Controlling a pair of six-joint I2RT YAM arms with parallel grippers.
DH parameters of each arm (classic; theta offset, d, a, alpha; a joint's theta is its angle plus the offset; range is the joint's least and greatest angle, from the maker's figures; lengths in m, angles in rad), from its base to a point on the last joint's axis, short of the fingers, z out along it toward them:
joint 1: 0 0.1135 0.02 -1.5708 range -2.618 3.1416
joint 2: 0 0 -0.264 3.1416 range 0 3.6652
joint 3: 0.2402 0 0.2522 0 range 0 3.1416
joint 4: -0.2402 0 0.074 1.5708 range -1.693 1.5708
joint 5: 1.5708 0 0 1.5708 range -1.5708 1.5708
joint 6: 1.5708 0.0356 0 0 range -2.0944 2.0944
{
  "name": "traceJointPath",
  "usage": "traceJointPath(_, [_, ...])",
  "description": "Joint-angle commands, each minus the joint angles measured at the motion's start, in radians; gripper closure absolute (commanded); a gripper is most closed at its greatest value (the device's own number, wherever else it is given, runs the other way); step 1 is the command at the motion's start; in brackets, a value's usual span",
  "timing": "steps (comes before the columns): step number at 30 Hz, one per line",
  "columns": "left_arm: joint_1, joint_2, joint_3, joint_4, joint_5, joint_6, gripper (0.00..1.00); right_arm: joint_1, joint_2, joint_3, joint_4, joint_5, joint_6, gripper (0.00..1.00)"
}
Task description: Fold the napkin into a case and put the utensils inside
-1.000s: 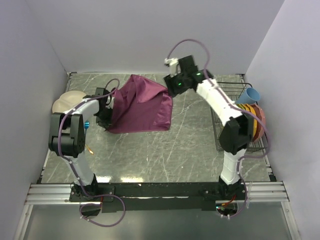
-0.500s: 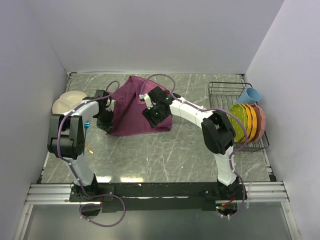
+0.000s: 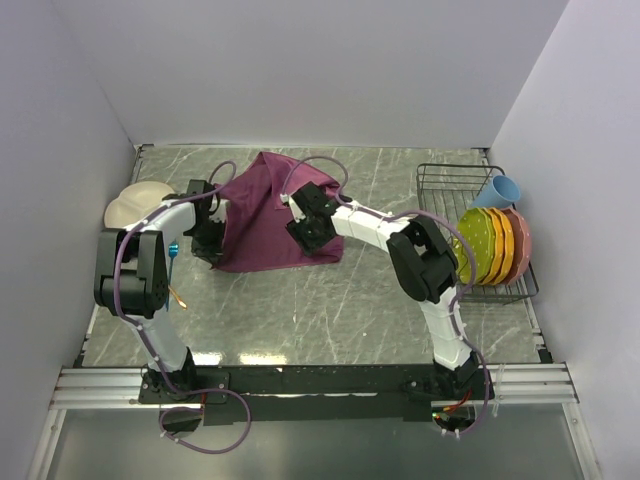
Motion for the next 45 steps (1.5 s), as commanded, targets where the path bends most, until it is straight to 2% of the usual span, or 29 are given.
traceJointPath(1, [0.016, -0.003, -0.006, -0.001, 0.012, 0.023, 0.99, 0.000, 0.003, -0.041, 0.023, 0.072, 0.012, 0.44])
traceJointPath(6, [0.027, 0.005, 0.001, -0.003, 0.018, 0.023, 0.99, -0.054, -0.099, -0.098, 0.006, 0.056, 0.020, 0.58])
traceJointPath(10, [0.033, 0.008, 0.009, -0.003, 0.021, 0.058, 0.99, -0.104, -0.155, -0.106, -0.026, 0.024, 0.021, 0.77])
traceJointPath(13, [0.036, 0.009, 0.015, -0.006, 0.023, 0.061, 0.99, -0.147, -0.202, -0.091, -0.061, -0.045, 0.032, 0.85])
traceJointPath(16, [0.041, 0.000, 0.026, -0.018, 0.038, 0.061, 0.99, -0.186, -0.251, -0.083, -0.090, -0.096, 0.072, 1.00])
traceJointPath(19, [0.061, -0.067, 0.044, -0.050, 0.095, 0.078, 0.99, -0.251, -0.346, -0.098, -0.121, -0.148, 0.104, 1.00])
traceJointPath(21, [0.071, -0.180, 0.050, -0.078, 0.132, 0.114, 0.99, -0.299, -0.435, -0.174, -0.091, -0.243, 0.127, 1.00])
traceJointPath(22, [0.072, -0.230, 0.052, -0.085, 0.144, 0.128, 0.99, -0.319, -0.540, -0.202, -0.075, -0.265, 0.144, 1.00])
traceJointPath(24, [0.072, -0.375, 0.078, -0.101, 0.167, 0.160, 0.99, -0.359, -0.645, -0.251, -0.032, -0.297, 0.155, 1.00])
traceJointPath(26, [0.072, -0.495, 0.115, -0.116, 0.204, 0.170, 0.99, -0.381, -0.766, -0.258, -0.002, -0.299, 0.184, 1.00])
traceJointPath(31, [0.072, -0.604, 0.291, -0.133, 0.189, 0.096, 0.99, -0.387, -0.921, -0.152, 0.051, -0.230, 0.317, 1.00])
traceJointPath(34, [0.072, -0.632, 0.388, -0.142, 0.139, 0.056, 0.99, -0.387, -0.977, -0.101, 0.087, -0.149, 0.383, 1.00])
traceJointPath(39, [0.072, -0.687, 0.497, -0.106, 0.106, -0.005, 0.99, -0.384, -1.015, -0.039, 0.149, -0.106, 0.426, 1.00])
traceJointPath(45, [0.072, -0.629, 0.583, 0.011, 0.066, -0.072, 0.99, -0.378, -0.904, 0.075, 0.218, -0.066, 0.491, 1.00])
